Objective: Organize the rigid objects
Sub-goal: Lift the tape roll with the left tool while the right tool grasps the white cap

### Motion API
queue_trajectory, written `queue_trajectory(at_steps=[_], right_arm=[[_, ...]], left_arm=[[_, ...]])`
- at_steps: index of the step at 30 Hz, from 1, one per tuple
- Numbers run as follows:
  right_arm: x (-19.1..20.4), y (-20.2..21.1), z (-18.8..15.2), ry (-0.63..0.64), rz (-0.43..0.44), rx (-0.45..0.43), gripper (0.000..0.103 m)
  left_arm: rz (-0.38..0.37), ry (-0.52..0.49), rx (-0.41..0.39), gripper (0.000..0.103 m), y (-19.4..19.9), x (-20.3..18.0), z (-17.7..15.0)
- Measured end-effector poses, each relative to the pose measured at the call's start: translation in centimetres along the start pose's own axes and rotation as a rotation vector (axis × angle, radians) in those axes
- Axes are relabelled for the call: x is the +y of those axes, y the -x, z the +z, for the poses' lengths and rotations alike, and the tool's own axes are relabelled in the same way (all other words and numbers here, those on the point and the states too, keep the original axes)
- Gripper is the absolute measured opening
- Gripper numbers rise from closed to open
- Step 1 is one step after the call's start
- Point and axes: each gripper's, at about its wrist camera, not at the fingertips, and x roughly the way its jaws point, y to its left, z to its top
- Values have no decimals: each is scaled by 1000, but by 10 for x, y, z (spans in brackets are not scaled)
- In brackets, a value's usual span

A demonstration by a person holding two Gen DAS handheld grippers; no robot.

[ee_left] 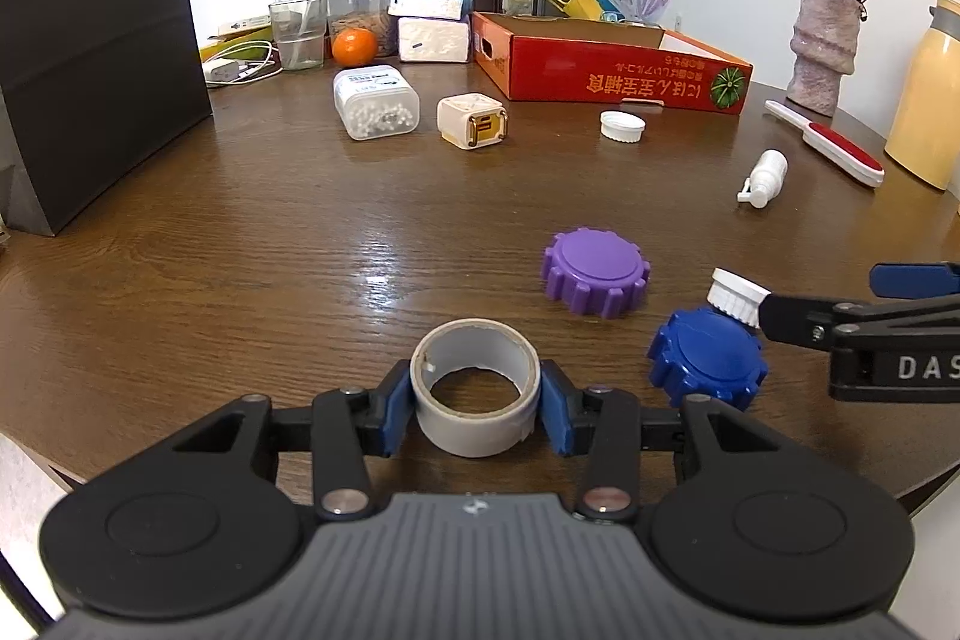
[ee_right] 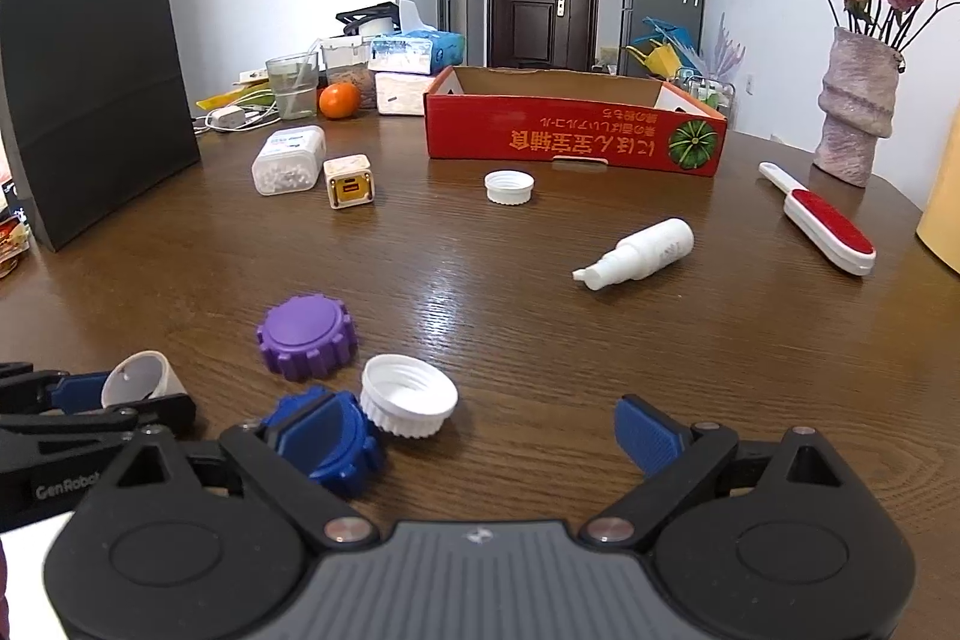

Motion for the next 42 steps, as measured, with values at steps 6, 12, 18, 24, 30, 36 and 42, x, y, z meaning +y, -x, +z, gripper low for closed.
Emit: queue_trajectory(at_steps=[6, 12, 18, 24, 30, 36, 42], right_arm=[[-2, -11, 6, -42, 43, 10, 81], [-4, -25, 9, -90, 108, 43, 59], [-5, -29, 9, -103, 139, 51, 39], [-9, -26, 12, -106, 129, 23, 39], [-18, -19, 20, -110, 116, -12, 39], [-32, -10, 35, -113, 96, -67, 39], [-48, -4, 54, -111, 76, -117, 39]], left_arm=[[5, 9, -6, 44, 0, 5, 3], [6, 19, -9, 45, 1, 9, 6], [6, 25, -12, 45, 0, 11, 11], [8, 23, -21, 45, 2, 10, 17], [10, 24, -52, 45, 6, 5, 33], [6, 15, -102, 45, 12, -8, 57], [-7, 7, -148, 45, 16, -29, 83]])
